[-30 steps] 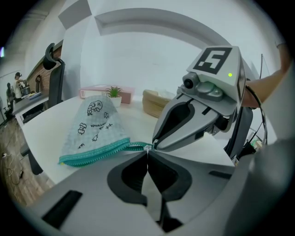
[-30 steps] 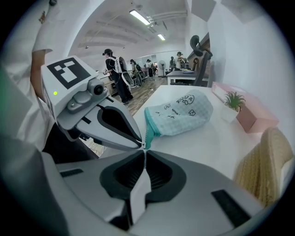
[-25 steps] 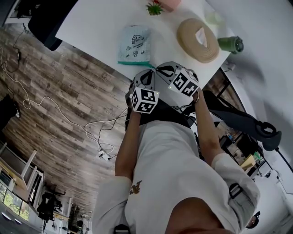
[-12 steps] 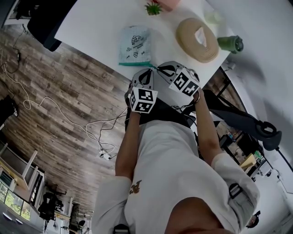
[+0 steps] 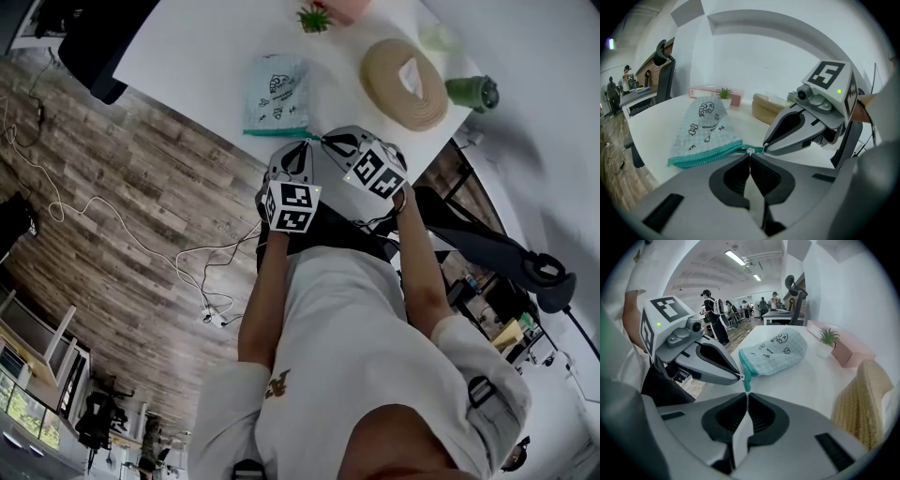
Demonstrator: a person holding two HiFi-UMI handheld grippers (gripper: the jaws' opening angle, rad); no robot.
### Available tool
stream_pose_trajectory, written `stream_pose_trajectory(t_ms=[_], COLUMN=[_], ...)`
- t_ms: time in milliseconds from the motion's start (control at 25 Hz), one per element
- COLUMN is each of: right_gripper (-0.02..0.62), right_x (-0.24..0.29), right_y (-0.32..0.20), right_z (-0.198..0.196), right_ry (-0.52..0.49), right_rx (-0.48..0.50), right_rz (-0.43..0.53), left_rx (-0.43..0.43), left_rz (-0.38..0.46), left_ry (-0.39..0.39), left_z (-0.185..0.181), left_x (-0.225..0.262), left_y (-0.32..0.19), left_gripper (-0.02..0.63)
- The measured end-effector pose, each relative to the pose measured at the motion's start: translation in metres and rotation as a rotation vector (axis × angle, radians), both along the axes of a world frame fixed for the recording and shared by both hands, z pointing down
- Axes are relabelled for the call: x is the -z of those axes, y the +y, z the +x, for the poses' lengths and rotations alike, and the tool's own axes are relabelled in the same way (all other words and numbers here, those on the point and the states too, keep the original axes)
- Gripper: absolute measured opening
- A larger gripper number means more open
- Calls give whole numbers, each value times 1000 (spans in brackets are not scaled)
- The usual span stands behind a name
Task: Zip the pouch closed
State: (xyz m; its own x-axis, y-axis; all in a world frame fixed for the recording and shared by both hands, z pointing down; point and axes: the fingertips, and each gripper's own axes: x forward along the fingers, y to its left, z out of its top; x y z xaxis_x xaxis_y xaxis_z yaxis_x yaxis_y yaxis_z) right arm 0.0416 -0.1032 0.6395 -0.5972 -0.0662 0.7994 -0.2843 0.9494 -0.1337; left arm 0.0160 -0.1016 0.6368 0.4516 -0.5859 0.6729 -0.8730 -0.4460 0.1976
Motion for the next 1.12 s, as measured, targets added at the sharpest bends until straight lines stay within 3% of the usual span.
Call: stream_pose_trajectory(t_ms=[560, 1120], right_gripper=[17, 17], right_x=[-3, -7], right_y=[-8, -14], right_z=[4, 17], right_ry=[30, 77], right_rx=[-22, -45], right_rz=[12, 31], left_rx=[79, 179], left_rz=[-14, -22], left_ry=[-12, -33], left_z=[-14, -63], left_x=[-2, -6], left_y=[-6, -10], left_gripper=[-3, -3])
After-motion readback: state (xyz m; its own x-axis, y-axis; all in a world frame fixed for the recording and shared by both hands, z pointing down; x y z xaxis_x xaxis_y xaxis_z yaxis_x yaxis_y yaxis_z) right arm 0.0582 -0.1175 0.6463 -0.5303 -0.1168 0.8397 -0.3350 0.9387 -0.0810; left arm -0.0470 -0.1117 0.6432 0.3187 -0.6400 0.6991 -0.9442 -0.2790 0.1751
